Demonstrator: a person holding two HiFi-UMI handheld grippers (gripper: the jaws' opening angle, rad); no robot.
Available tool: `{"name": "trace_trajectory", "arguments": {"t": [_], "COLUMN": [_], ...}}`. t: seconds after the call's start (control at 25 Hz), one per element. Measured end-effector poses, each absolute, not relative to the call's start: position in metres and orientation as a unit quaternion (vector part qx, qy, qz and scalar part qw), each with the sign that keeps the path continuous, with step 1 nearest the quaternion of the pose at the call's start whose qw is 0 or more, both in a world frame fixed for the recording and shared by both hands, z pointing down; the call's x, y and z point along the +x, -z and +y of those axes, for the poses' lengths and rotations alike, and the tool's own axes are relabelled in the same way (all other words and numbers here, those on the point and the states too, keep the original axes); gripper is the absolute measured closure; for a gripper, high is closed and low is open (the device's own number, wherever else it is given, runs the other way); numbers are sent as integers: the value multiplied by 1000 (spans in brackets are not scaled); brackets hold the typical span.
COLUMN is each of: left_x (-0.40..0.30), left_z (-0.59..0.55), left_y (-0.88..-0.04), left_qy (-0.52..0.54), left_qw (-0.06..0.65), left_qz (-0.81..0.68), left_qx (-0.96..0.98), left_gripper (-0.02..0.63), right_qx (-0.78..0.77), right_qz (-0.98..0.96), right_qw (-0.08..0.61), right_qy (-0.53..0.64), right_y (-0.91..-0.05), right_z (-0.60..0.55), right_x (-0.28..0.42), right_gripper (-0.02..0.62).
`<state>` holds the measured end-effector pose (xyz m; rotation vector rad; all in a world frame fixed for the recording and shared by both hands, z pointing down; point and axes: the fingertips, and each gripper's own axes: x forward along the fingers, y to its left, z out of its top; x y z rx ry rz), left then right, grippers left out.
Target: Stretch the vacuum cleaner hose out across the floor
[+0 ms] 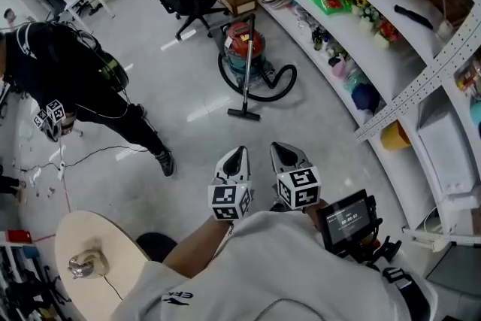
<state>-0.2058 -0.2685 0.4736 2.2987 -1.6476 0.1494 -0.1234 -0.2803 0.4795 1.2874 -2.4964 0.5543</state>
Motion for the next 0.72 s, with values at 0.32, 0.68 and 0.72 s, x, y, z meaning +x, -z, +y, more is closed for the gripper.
{"name": "trace_trajectory", "arguments": {"t": [0.32,0.68,0.72], "left_x": [-168,-167,-169], "left_z": [-321,-387,-398], "left_y": [-483,-484,-485], "left_qy": [-43,-18,-18], "left_qw": [177,186,187], "left_qz": [-571,-552,-550], "left_qx": [801,813,814], "left_gripper": [604,604,604], "right_qx": [444,447,447], "right_qz": [-864,-865,-864], "right_qw": [139,121,123], "right_qy": [-192,-196,-196], "right_y": [-487,-488,-489], "right_z": [-335,-396,-405], "right_x": [-95,-92,-94], "right_gripper": [601,601,601]}}
